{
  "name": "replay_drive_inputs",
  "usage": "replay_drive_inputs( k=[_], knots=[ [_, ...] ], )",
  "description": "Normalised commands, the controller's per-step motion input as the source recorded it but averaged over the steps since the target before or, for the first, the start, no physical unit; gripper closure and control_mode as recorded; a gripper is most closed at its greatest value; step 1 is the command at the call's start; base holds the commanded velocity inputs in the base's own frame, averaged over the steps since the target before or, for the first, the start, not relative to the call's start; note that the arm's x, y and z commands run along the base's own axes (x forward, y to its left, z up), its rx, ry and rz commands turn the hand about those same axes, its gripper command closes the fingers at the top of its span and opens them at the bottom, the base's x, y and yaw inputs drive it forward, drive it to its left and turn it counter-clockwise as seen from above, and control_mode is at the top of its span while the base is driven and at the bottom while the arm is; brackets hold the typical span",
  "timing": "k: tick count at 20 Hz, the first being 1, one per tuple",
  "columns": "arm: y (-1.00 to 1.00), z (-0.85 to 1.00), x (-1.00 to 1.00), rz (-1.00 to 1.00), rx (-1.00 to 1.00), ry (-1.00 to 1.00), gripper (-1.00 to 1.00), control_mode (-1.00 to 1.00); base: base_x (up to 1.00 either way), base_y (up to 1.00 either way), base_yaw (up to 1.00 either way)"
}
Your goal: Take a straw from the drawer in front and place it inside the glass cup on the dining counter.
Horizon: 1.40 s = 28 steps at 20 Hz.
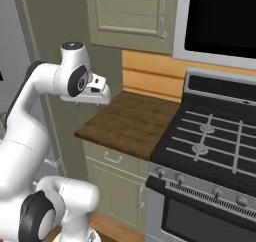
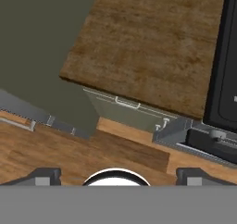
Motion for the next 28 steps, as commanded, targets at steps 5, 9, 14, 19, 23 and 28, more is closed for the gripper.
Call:
replay_drive_inputs(
  k=[5, 9, 14, 19, 23, 28],
  knots=[
    [0.00, 0.00, 0.00, 0.00, 0.00, 0.00, -1.00, 1.00, -0.01, -0.77, 0.54],
    [0.00, 0.00, 0.00, 0.00, 0.00, 0.00, -1.00, 1.00, -0.07, -0.82, 0.54],
    [0.00, 0.00, 0.00, 0.00, 0.00, 0.00, -1.00, 1.00, -0.08, -0.83, 0.49],
    [0.00, 0.00, 0.00, 0.00, 0.00, 0.00, -1.00, 1.00, 0.00, -0.68, 0.42],
    [0.00, 0.00, 0.00, 0.00, 0.00, 0.00, -1.00, 1.00, 0.05, -0.60, 0.38],
    [0.00, 0.00, 0.00, 0.00, 0.00, 0.00, -1.00, 1.00, 0.00, -0.66, 0.37]
  ],
)
